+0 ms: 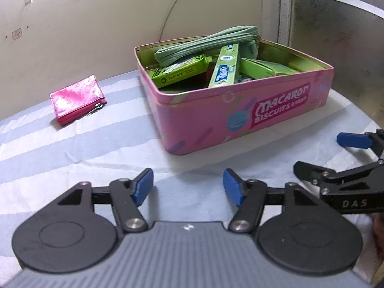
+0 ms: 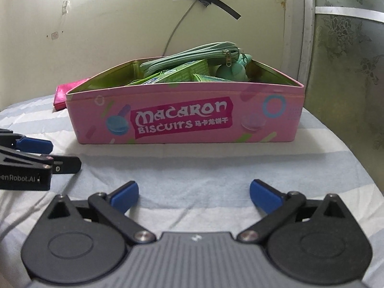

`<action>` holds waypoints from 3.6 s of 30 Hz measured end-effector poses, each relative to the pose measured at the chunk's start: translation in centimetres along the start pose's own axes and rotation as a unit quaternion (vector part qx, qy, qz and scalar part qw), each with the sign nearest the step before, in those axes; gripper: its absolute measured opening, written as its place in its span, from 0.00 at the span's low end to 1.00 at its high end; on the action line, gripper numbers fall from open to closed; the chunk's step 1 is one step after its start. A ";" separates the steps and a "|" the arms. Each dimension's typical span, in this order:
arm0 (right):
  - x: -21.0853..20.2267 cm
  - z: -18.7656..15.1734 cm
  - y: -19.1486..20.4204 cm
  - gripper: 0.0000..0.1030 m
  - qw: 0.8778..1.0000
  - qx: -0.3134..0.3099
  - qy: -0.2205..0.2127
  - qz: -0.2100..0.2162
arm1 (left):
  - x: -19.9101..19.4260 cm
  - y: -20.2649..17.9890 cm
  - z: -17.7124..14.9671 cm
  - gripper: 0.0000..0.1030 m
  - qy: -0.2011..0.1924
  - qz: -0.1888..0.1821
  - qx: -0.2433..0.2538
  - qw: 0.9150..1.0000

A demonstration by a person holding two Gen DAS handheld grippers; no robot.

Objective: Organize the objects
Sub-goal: 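Move the left gripper back up and away from the tin, then move the right gripper to the pink purse and close on it, then lift the pink purse with the right gripper toward the pink tin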

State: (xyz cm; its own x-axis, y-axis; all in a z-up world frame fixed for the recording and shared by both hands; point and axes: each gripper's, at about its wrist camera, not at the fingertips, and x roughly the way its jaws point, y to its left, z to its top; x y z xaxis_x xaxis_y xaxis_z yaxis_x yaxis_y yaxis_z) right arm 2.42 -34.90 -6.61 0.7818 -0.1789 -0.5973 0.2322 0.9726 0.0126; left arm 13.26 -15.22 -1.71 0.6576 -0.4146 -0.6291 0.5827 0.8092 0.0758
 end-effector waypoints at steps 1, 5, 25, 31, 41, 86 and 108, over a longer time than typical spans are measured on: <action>0.0 0.0 0.0 1.00 1.000 0.000 0.000 0.000 | 0.1 0.1 -0.1 0.67 0.001 0.003 0.001 1.000; 0.0 0.1 0.0 1.00 1.000 -0.002 0.001 -0.003 | 0.3 0.8 -0.3 0.77 0.004 0.007 -0.010 1.000; 0.0 0.0 1.2 1.00 1.000 0.010 0.006 -0.014 | 0.1 4.0 -1.1 0.94 -0.005 0.027 -0.024 0.999; 0.0 0.1 5.4 1.00 0.998 -0.036 0.020 0.042 | -0.2 6.0 -1.7 0.96 -0.005 0.034 -0.038 0.999; 0.3 0.5 12.4 1.00 0.989 -0.098 0.029 0.110 | 0.0 9.8 -3.2 0.96 -0.007 0.059 -0.051 0.997; 15.5 13.5 23.4 1.00 0.987 -0.030 -0.020 0.154 | 0.8 25.9 -3.5 0.97 -0.008 0.140 -0.215 0.966; 17.8 13.2 23.0 0.13 0.956 0.027 0.039 0.288 | -1.2 27.8 -3.7 0.87 -0.061 0.138 -0.263 0.953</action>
State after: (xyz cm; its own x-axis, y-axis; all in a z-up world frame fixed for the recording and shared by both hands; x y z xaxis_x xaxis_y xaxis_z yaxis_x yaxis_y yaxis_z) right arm 29.32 -17.68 -6.41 0.7441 0.3983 -0.5364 -0.1927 0.8967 0.3985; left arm 26.95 9.31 -1.72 0.8209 -0.1755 -0.5434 0.0815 0.9779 -0.1927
